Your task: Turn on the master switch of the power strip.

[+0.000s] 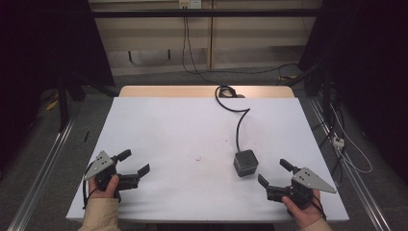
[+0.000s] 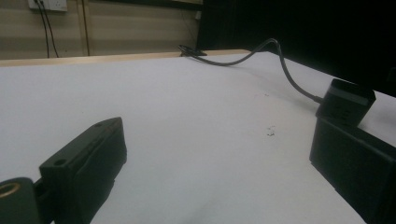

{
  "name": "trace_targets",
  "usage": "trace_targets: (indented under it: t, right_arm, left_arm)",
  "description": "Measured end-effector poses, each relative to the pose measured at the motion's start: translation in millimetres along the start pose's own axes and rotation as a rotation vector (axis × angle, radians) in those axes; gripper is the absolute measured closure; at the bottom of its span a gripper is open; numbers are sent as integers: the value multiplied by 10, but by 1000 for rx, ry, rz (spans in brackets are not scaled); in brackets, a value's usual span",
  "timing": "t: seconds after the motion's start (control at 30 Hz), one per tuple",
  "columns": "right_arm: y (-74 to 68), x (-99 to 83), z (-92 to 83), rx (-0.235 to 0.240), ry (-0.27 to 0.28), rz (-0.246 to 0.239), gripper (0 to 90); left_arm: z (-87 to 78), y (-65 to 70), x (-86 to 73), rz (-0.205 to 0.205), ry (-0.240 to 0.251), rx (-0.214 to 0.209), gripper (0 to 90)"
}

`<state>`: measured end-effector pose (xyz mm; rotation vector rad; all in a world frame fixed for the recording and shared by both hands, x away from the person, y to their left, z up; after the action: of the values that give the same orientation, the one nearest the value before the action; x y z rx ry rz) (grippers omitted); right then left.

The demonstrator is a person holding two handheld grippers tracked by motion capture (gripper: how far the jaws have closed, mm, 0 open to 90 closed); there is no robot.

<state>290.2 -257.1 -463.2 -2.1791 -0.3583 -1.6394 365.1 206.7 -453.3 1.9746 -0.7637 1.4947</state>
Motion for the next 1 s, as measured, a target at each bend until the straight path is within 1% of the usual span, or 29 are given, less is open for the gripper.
trace_targets:
  t: [0.07,0.2,0.37,0.4,0.47,0.53,0.57,0.6,0.7,0.73,0.8,0.9,0.97,1.0]
  right_arm:
    - [0,1,7,-1,-1,1,32]
    - [-1,7,13,-3,-6,-8,34]
    - [4,22,24,-13,-11,-2,48]
    - [5,39,30,-13,-12,-2,93]
    - [3,55,37,-14,-17,-2,134]
    - [1,74,46,-14,-21,-6,165]
    - [1,74,46,-14,-21,-6,165]
    - [0,90,53,-13,-29,3,196]
    - [2,116,64,-3,-39,6,251]
    - [1,125,67,1,-40,8,262]
    - [1,139,73,1,-47,11,274]
    - [-6,157,81,17,-52,12,333]
    - [-9,163,83,21,-54,14,348]
    - [-12,175,88,30,-56,16,391]
  left_arm:
    - [1,14,9,-9,5,-7,34]
    - [5,20,12,-9,6,-7,34]
    - [7,27,17,-7,5,-12,34]
    - [2,31,20,-7,3,-11,34]
    - [-2,30,23,-8,5,-10,34]
    - [-3,28,22,-8,7,-9,34]
    - [-3,28,22,-8,7,-9,34]
    - [-6,26,17,-8,7,-11,34]
    - [-14,22,15,-3,3,-7,34]
    - [-16,27,20,-12,10,-8,34]
    - [-19,25,22,-11,12,-7,34]
    - [-16,25,21,-11,12,-2,34]
    - [-14,27,20,-9,10,-4,34]
    - [-12,29,19,-7,8,-6,34]
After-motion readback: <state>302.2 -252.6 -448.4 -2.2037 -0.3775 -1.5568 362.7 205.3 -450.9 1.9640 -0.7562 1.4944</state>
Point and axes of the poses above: each handheld gripper's, and its own axes: z roughly forward along the jaws, x roughly out of its top, y roughly to its right, the point moved 5 cm from there along z, roughly forward along the jaws, and after that the axes turned 5 degrees about z, right-handed, at the moved point
